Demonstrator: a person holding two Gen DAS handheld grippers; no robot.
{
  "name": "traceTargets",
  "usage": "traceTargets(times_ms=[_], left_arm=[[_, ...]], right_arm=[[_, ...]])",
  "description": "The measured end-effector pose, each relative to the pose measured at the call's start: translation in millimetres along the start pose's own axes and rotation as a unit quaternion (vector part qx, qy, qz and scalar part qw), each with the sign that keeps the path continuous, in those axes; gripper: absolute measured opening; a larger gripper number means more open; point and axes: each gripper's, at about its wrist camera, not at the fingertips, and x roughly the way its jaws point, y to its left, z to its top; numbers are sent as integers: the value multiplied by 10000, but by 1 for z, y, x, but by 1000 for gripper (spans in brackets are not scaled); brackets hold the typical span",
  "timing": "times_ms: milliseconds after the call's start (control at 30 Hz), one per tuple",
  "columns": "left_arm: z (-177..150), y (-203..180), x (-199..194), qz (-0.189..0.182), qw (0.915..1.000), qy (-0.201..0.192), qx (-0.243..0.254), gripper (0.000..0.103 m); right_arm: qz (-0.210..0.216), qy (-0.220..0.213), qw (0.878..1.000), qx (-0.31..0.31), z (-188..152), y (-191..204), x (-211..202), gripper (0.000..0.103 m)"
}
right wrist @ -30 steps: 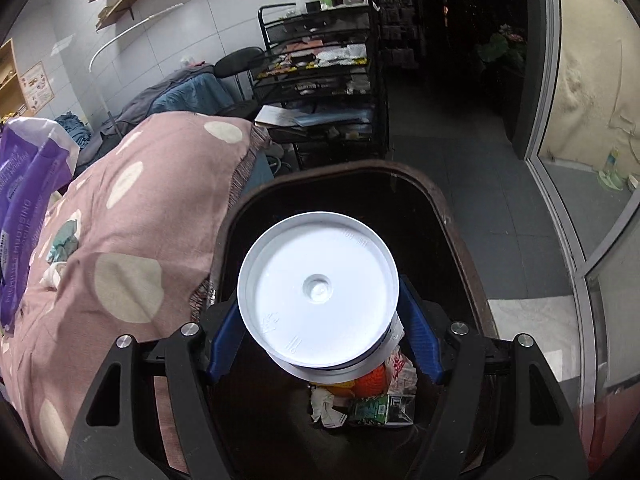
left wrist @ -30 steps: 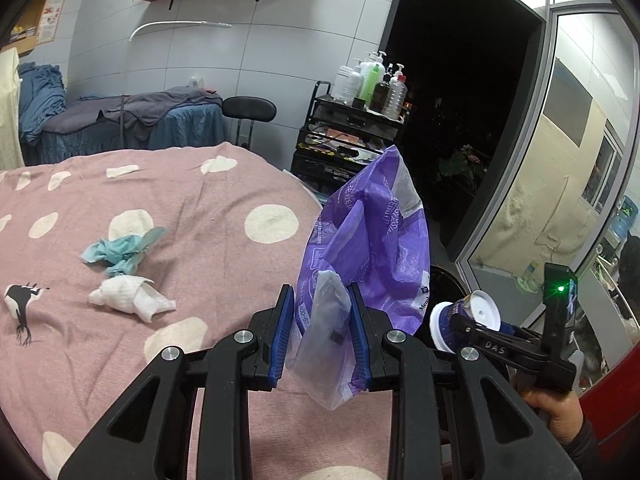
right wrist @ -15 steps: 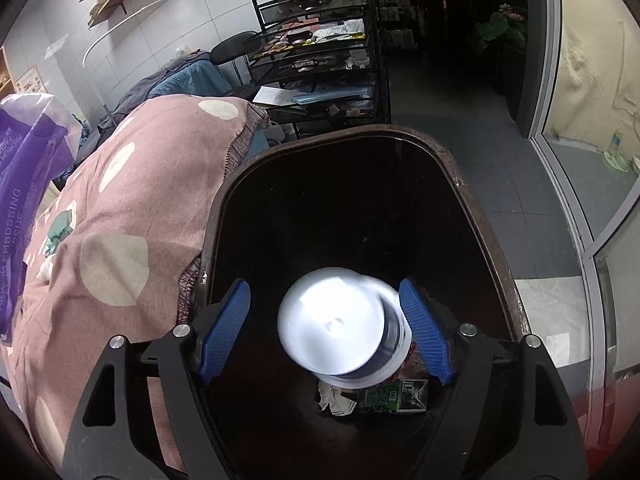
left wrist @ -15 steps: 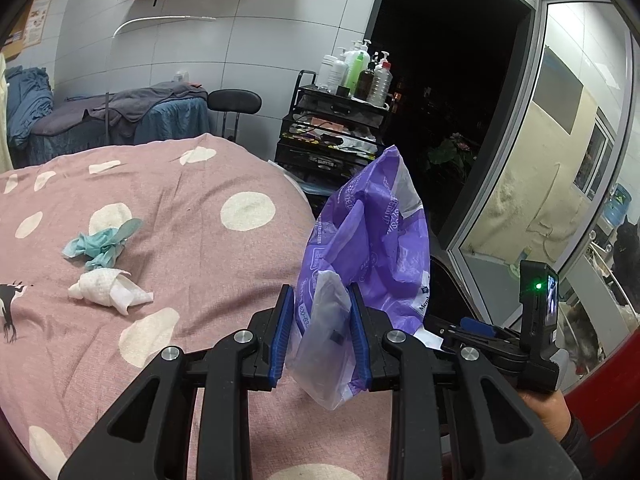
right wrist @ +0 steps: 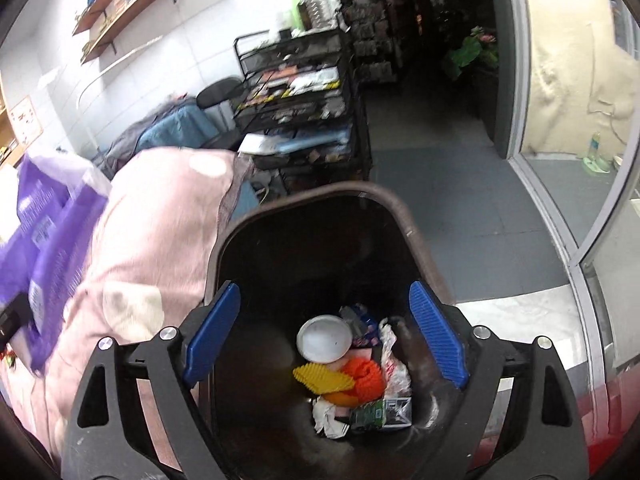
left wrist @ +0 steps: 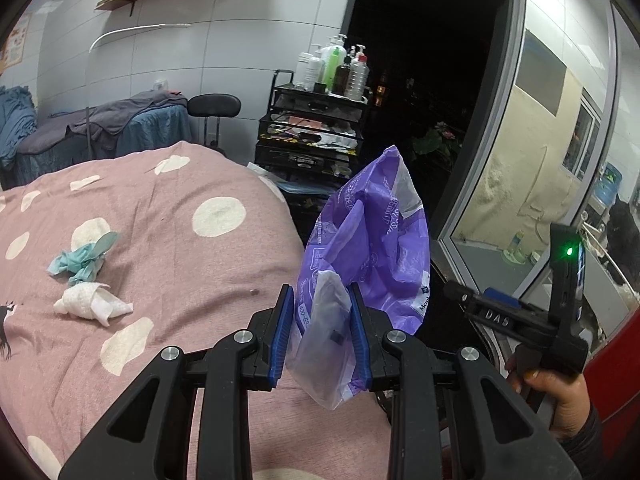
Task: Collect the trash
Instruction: 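Carry the spindle over the bin and release it with the right gripper while the left holds the purple bag, then lower the purple bag into the bin and open the left gripper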
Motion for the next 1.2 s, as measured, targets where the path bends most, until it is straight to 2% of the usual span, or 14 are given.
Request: traceTargets(times_ms=[200, 367, 533, 867, 933, 1000, 1033, 1100, 1200], left_arm=[[-2, -20, 19, -156, 9992, 248, 257, 28], [-4, -40, 36, -266, 9972, 470, 517, 28], [-8, -58, 56, -358, 9934, 796, 750, 28], [-13, -80, 82, -263, 9871, 1094, 1141, 31], [-12, -81, 87, -241, 9862, 1156, 1158, 39], [-13, -83, 91, -190, 9858, 1176, 1184, 58], [-14, -83, 91, -154, 9859, 1167, 1191, 63], [-15, -84, 90, -130, 9855, 1152, 1237, 80], [-16, -86, 89, -82, 9854, 1084, 1311, 91]], right_arm=[[-279, -418, 9984, 247, 13, -17, -21, 88], [-349, -583, 9970, 374, 20, -32, -34, 89], [-346, -589, 9970, 374, 22, -34, -36, 89], [-312, -523, 9976, 321, 23, -33, -37, 90], [-313, -509, 9977, 320, 23, -32, -35, 90], [-296, -490, 9979, 301, 22, -31, -35, 90], [-289, -484, 9980, 294, 22, -31, -35, 91], [-288, -465, 9981, 270, 21, -29, -33, 93], [-270, -444, 9983, 247, 20, -28, -32, 93]])
